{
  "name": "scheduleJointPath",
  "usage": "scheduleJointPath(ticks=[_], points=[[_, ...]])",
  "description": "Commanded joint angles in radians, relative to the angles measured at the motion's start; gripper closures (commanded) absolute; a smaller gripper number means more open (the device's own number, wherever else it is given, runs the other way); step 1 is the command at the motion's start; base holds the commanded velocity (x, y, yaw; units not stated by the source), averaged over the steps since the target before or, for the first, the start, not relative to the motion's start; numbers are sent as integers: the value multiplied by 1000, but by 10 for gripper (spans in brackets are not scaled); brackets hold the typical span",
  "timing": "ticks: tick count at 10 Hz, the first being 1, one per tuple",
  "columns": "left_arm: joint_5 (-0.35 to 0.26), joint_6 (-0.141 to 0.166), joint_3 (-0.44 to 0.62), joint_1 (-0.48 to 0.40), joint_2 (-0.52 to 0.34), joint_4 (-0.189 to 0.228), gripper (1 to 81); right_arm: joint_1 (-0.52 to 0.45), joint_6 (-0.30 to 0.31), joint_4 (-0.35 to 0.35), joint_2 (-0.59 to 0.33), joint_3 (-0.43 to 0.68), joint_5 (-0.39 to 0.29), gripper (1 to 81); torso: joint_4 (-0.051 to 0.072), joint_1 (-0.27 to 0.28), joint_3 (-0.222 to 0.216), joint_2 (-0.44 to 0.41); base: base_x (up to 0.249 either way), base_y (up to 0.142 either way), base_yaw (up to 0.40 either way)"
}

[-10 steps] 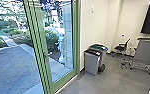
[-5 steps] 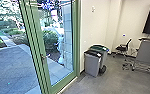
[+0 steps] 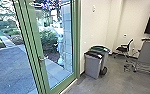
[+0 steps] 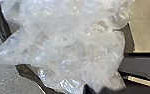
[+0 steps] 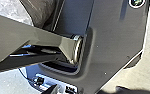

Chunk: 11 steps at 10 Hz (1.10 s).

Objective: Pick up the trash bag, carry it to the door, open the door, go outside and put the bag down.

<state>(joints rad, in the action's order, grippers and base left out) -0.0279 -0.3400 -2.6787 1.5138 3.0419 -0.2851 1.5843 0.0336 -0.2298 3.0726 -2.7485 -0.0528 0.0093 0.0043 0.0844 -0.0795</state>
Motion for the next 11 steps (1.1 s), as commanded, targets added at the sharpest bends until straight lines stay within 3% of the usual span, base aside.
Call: scheduleJointPath(ticks=[1,8,11], points=[[-64,-5,2,-45,2,-5,811,-43,0,-6,8,3,-56,10,0,0,0,0,168,0,0],[-64,-5,3,-45,2,-5,811,-40,0,-6,7,3,-56,10,0,0,0,0,170,71,0],[-64,-5,2,-45,0,-5,811,-32,0,-5,5,3,-52,10,0,0,0,0,171,0,0]])
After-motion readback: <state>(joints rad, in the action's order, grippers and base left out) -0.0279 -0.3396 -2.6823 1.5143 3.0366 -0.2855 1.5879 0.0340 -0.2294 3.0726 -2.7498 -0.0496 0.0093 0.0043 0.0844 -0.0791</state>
